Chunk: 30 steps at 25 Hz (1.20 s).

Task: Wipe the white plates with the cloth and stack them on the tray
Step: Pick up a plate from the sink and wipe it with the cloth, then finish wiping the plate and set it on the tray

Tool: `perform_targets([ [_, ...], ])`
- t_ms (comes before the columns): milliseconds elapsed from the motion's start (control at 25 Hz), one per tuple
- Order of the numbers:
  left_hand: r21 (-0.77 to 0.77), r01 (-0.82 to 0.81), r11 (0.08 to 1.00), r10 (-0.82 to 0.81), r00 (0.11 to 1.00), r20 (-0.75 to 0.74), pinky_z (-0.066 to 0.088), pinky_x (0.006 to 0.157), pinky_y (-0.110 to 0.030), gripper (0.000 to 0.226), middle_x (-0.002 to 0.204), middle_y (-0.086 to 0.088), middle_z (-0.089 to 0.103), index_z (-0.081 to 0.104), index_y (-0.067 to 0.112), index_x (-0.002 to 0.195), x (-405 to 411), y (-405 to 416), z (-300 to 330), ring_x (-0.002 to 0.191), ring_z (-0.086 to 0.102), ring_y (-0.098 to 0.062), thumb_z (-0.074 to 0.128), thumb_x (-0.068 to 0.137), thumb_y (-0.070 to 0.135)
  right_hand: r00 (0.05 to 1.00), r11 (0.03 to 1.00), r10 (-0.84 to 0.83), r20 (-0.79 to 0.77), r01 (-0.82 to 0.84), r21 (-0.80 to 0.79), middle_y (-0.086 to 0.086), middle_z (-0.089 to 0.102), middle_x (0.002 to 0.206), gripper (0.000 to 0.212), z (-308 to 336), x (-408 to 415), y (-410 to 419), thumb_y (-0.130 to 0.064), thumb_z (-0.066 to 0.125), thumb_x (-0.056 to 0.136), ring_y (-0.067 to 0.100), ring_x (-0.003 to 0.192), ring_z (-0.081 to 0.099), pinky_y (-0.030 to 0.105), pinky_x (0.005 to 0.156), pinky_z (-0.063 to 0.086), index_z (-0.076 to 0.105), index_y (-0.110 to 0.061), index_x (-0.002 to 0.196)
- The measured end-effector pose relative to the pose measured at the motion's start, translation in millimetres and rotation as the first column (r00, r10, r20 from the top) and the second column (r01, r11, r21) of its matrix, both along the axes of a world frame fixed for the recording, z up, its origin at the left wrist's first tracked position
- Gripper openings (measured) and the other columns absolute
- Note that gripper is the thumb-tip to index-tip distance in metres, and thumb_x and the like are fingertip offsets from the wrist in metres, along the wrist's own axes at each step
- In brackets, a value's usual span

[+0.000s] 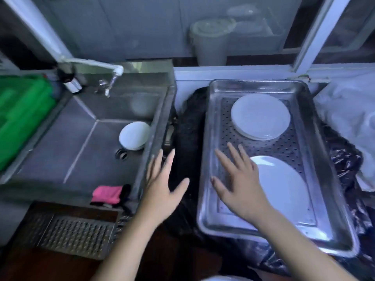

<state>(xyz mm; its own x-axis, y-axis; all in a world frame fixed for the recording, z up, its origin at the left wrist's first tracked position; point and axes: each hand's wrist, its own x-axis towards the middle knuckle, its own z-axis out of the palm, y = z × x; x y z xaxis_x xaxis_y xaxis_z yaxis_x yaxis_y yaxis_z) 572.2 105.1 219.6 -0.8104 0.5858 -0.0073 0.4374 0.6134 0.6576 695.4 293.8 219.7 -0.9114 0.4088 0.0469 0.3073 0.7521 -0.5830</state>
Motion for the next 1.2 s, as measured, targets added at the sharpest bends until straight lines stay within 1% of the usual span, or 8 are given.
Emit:
perform_targets([
  [160,-0.055,-0.173,0.983,0.176,0.984,0.041,0.011,0.127,-0.038,0.087,0.167,0.008,0.009,0.020,0.039,0.156,54.3,-157.1,-37.9,0.157,0.004,-0.017,0.048,0.079,0.069,0.976,0.994,0.111,0.189,-0.105,-0.040,-0.006,0.001,0.167,0.077,-41.6,19.2,-153.3,-0.071,0.025,0.083,0.019,0.154,-0.009,0.049,0.122,0.010,0.021,-0.044,0.155],
  [240,-0.081,-0.237,0.968,0.245,0.963,0.111,0.012,0.126,-0.041,0.088,0.169,0.006,0.003,0.016,0.040,0.157,71.0,-217.3,-51.6,0.157,0.000,-0.018,0.057,0.084,0.064,0.939,0.981,0.188,0.287,-0.194,-0.009,-0.008,-0.006,0.167,0.081,-55.0,26.3,-208.8,-0.074,0.020,0.078,0.016,0.152,-0.017,0.046,0.122,0.005,0.015,-0.047,0.155],
  [400,-0.023,-0.358,0.933,0.356,0.915,0.191,0.016,0.125,-0.042,0.080,0.170,0.006,0.001,0.021,0.038,0.159,82.7,-297.4,-55.9,0.157,0.001,-0.015,0.066,0.093,0.044,0.916,0.967,0.243,0.319,-0.254,-0.008,-0.008,-0.002,0.167,0.084,-48.0,26.0,-279.3,-0.075,0.022,0.075,0.015,0.153,-0.014,0.047,0.122,0.007,0.022,-0.046,0.154],
  [480,-0.002,-0.382,0.924,0.375,0.904,0.204,0.016,0.126,-0.044,0.078,0.170,0.006,0.003,0.021,0.040,0.158,85.3,-314.9,-55.1,0.157,0.002,-0.015,0.065,0.094,0.044,0.906,0.959,0.268,0.328,-0.284,0.001,-0.008,-0.001,0.168,0.085,-41.5,22.9,-297.9,-0.075,0.022,0.075,0.015,0.153,-0.013,0.046,0.122,0.008,0.022,-0.045,0.154],
  [600,-0.032,-0.382,0.924,0.376,0.890,0.258,0.008,0.127,-0.043,0.076,0.169,0.011,-0.003,0.016,0.043,0.159,84.5,-332.2,-60.2,0.156,-0.004,-0.013,0.060,0.096,0.048,0.888,0.947,0.297,0.352,-0.321,0.011,-0.006,-0.001,0.168,0.073,-40.0,10.8,-318.1,-0.067,0.041,0.088,0.015,0.153,-0.013,0.045,0.122,0.007,0.022,-0.045,0.154],
  [800,-0.024,-0.388,0.921,0.372,0.863,0.341,0.013,0.127,-0.045,0.074,0.168,0.017,-0.003,0.016,0.048,0.157,61.2,-359.6,-64.5,0.156,-0.006,-0.011,0.059,0.098,0.046,0.889,0.957,0.270,0.369,-0.289,-0.004,-0.006,0.005,0.168,0.073,-47.7,-29.4,-330.4,-0.068,0.041,0.086,0.017,0.154,-0.005,0.046,0.123,0.010,0.026,-0.043,0.153],
  [960,-0.082,-0.447,0.891,0.446,0.824,0.350,0.018,0.125,-0.044,0.074,0.167,0.014,0.004,0.018,0.044,0.158,5.2,-391.9,-72.0,0.155,0.001,-0.013,0.061,0.098,0.044,0.913,0.965,0.261,0.314,-0.260,-0.048,-0.001,0.010,0.167,0.065,-63.8,-108.4,-344.9,-0.051,0.057,0.095,0.021,0.154,0.003,0.049,0.121,0.013,0.032,-0.036,0.153],
  [1200,-0.156,-0.378,0.913,0.409,0.860,0.305,0.020,0.123,-0.040,0.072,0.167,0.011,0.013,0.022,0.042,0.157,-122.5,-407.3,-53.5,0.154,0.010,-0.014,0.062,0.097,0.044,0.950,0.974,0.219,0.224,-0.201,-0.101,0.001,0.008,0.168,0.062,-69.9,-236.8,-353.7,-0.049,0.054,0.096,0.021,0.155,-0.001,0.046,0.121,0.011,0.033,-0.034,0.153],
])
